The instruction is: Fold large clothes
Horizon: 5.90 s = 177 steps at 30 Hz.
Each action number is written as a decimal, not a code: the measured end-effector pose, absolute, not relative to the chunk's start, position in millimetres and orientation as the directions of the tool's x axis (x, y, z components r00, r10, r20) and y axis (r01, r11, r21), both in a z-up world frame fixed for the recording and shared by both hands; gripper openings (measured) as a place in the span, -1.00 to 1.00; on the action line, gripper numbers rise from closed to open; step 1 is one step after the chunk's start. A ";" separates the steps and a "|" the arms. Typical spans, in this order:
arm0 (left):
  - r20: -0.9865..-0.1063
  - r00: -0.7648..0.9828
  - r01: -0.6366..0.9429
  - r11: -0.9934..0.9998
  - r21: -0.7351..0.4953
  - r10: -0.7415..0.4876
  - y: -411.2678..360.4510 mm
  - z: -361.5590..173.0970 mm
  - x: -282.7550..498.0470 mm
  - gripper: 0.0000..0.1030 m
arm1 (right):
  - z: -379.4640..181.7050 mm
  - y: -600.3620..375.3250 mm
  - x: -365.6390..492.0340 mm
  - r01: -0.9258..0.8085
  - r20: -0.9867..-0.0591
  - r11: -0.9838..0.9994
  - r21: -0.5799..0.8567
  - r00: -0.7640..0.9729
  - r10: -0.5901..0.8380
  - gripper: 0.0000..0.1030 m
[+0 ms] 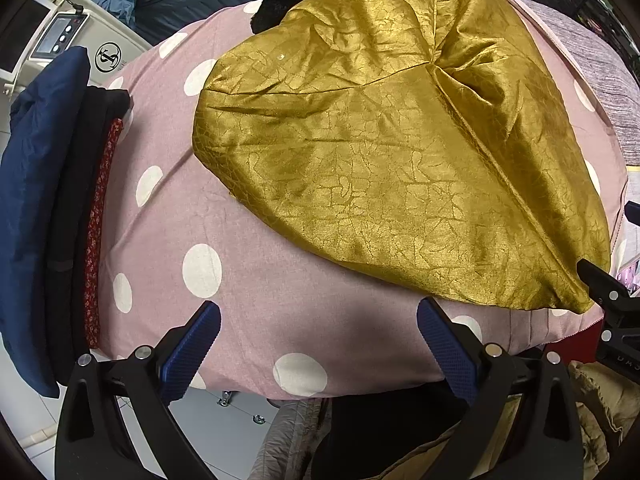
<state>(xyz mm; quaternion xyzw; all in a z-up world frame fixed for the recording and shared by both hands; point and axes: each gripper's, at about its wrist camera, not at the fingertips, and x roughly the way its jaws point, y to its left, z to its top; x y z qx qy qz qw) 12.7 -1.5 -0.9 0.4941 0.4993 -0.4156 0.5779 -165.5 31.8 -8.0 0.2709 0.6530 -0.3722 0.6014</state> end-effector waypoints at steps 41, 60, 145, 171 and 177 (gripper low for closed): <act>-0.984 0.178 0.970 0.166 0.176 0.004 4.2 3.9 9.7 0.88 | -9.6 33.3 -165.9 0.799 -0.986 0.579 -0.164 -0.125 -0.108 0.60; -0.985 0.172 0.971 0.163 0.173 0.018 5.8 -1.9 7.7 0.88 | -12.9 37.9 -166.0 0.799 -0.987 0.579 -0.163 -0.128 -0.101 0.60; -0.984 -0.154 0.659 0.732 -0.172 -0.093 90.8 -52.7 144.9 0.87 | 26.9 -127.3 -78.6 0.753 -0.910 0.607 0.255 0.398 -0.112 0.50; -0.873 -0.470 0.488 0.786 -0.378 -0.128 99.4 -138.7 147.6 -0.19 | -150.1 -107.1 71.7 0.597 -0.970 0.766 0.238 0.182 0.159 -0.92; -0.949 -0.262 0.748 0.583 -0.316 -0.178 53.3 -69.4 129.3 -0.71 | -57.1 -130.8 -3.4 0.722 -0.909 0.596 0.352 0.416 0.032 -0.93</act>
